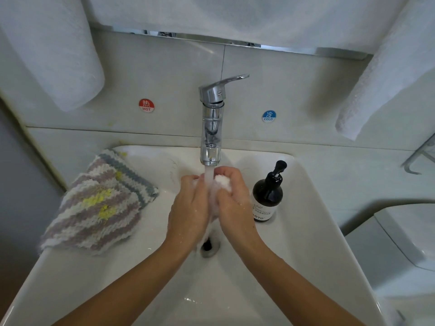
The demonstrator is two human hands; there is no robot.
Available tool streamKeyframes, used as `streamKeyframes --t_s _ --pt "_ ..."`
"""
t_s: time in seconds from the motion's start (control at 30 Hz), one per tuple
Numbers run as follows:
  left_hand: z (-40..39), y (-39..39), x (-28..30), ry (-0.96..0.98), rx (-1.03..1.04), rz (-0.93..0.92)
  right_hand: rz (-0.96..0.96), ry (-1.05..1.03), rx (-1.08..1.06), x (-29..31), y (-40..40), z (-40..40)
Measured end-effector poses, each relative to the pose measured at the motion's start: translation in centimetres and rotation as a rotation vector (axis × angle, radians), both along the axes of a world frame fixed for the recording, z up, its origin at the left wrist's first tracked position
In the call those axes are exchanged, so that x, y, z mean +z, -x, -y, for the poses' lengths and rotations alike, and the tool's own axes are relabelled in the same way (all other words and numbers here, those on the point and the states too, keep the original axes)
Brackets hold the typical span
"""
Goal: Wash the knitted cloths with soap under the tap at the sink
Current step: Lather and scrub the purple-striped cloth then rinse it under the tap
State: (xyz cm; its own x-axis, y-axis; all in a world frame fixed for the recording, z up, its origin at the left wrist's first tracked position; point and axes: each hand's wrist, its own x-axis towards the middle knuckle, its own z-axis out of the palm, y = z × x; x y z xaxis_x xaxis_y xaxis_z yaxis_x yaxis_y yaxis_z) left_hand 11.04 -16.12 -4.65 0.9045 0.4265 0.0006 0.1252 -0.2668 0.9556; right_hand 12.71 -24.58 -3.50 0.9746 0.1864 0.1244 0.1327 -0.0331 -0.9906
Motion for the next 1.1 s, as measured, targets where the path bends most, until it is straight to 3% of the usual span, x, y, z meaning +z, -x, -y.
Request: streamKeyframes --t_s 0.13,0.27,0.43,0.73,0.83,1.1 --pt "0.8 0.6 0.2 -0.011 0.033 0.104 -0.036 -0.049 -0.002 -0.4 0.1 -0.4" --pt "1.4 1.0 0.2 0.097 0.055 0.1 -0.033 -0.006 -0.079 -0.2 -0.1 -0.8" --pt "1.2 0.4 -0.4 -0.083 0.096 0.12 -0.09 0.054 -0.094 -0.3 -0.1 -1.1" --pt "0.6 0.1 0.3 0.11 0.226 0.276 -0.17 -0.003 -0.037 0.0 0.4 -1.2" --pt "0.3 0.3 0.9 0.093 0.232 0.321 -0.141 0.078 0.023 -0.1 0.3 -0.6" --pt "-0.4 -0.3 0.9 0.199 0.218 0.241 -0.073 0.137 0.058 -0.1 0.4 -0.6"
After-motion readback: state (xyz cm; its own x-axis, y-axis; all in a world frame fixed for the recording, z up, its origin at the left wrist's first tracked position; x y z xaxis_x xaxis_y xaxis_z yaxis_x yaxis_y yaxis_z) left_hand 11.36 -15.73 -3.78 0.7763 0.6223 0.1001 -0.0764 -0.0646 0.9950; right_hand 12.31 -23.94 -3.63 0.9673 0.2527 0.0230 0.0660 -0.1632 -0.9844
